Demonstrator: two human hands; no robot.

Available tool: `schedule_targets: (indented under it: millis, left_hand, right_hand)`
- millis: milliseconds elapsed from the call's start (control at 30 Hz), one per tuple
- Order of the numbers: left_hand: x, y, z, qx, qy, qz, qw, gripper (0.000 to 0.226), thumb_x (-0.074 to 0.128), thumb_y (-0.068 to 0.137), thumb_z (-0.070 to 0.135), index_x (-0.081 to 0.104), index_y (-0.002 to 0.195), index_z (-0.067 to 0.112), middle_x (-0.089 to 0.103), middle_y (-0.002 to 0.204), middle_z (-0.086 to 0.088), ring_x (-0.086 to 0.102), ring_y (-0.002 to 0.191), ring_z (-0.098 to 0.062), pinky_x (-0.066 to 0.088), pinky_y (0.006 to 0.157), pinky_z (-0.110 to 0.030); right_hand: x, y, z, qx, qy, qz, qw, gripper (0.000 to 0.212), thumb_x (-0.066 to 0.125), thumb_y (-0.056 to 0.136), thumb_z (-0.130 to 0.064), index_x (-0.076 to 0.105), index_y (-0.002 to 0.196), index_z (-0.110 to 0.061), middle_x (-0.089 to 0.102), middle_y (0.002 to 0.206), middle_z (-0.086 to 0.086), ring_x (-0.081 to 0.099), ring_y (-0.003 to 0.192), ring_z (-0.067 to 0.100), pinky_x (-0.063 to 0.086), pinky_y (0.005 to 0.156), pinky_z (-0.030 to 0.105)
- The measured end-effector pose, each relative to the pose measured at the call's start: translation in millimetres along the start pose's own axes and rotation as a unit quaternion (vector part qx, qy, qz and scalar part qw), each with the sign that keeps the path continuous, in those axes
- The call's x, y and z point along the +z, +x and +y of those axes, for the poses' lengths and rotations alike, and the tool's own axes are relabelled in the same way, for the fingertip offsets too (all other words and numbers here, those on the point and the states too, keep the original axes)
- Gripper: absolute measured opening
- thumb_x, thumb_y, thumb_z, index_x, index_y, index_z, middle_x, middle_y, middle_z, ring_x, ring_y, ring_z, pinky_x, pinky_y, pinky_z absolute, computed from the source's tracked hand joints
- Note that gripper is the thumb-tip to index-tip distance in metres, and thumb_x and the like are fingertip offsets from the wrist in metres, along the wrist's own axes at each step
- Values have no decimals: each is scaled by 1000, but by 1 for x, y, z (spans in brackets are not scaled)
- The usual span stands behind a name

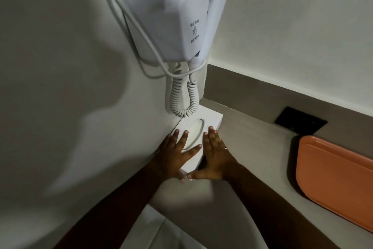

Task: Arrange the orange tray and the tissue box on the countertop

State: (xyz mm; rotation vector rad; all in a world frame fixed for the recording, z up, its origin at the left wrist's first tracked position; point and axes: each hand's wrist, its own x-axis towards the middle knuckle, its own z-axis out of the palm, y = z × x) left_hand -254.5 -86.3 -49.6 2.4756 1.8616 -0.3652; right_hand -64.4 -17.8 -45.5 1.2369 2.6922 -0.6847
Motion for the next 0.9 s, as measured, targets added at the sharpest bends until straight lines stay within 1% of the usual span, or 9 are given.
schedule_targets:
  millis: [100,200,333,367,500,667,767,833,900]
  left_hand:
    - [-1,22,-6,0,-6,-2,1000,121,64,65,79,-11,149,35,-12,159,-23,-13,142,-50,5,116,-62]
    - [-3,46,-10,1,-2,12,1000,123,66,66,78,-15,148,36,-13,159,-22,-13,142,-50,4,116,-63]
    - [0,101,-17,-2,-10,21,1000,124,69,64,75,-13,148,36,-10,159,-23,-9,143,-50,7,114,-63]
    - [-3,102,-18,-1,-7,24,1000,123,69,65,75,-12,149,36,-10,160,-23,-9,143,-49,7,113,-64]
    - [-10,102,-16,14,6,33,999,118,65,69,76,-11,150,34,-11,160,-21,-14,142,-50,0,111,-70]
    - [-14,99,-22,35,8,35,999,117,62,71,76,-11,150,31,-11,161,-17,-15,143,-47,8,112,-70]
    - [-12,103,-27,26,14,28,999,119,66,68,75,-8,150,30,-6,162,-16,-12,144,-44,11,113,-67]
    - [-12,103,-23,21,20,22,999,121,69,66,74,-7,150,30,-5,162,-14,-9,145,-43,15,114,-65]
    - [-12,101,-20,16,15,11,1000,122,71,66,73,-6,150,30,-2,163,-13,-4,145,-43,18,114,-63]
  right_hand:
    - [-9,14,15,3,2,-11,1000,147,51,58,-98,-28,151,-16,-44,152,5,-39,140,23,-11,121,43]
    - [-21,30,31,9,-1,-9,1000,148,50,56,-99,-27,151,-16,-44,151,4,-37,141,23,-8,122,44]
    - [-36,67,67,31,-9,-19,999,148,53,56,-97,-24,153,-14,-40,155,8,-34,144,25,-7,123,45]
    - [-39,69,68,31,-13,-21,999,148,54,56,-97,-23,153,-14,-39,156,8,-34,144,25,-8,122,44]
    - [-43,71,72,23,-28,-31,999,149,53,55,-99,-24,153,-16,-42,152,5,-39,139,23,-12,117,40]
    - [-41,68,70,20,-20,-20,999,149,53,55,-99,-25,152,-18,-42,153,5,-39,139,22,-13,116,39]
    - [-50,76,64,31,-37,-30,998,148,52,54,-99,-22,153,-17,-37,157,6,-31,145,25,-13,116,39]
    - [-52,65,60,42,-45,-24,998,144,52,58,-97,-19,154,-16,-32,159,7,-25,148,25,-10,119,42]
    - [-47,45,56,36,-34,8,999,137,52,66,-93,-17,155,-16,-28,161,6,-22,150,25,-7,121,43]
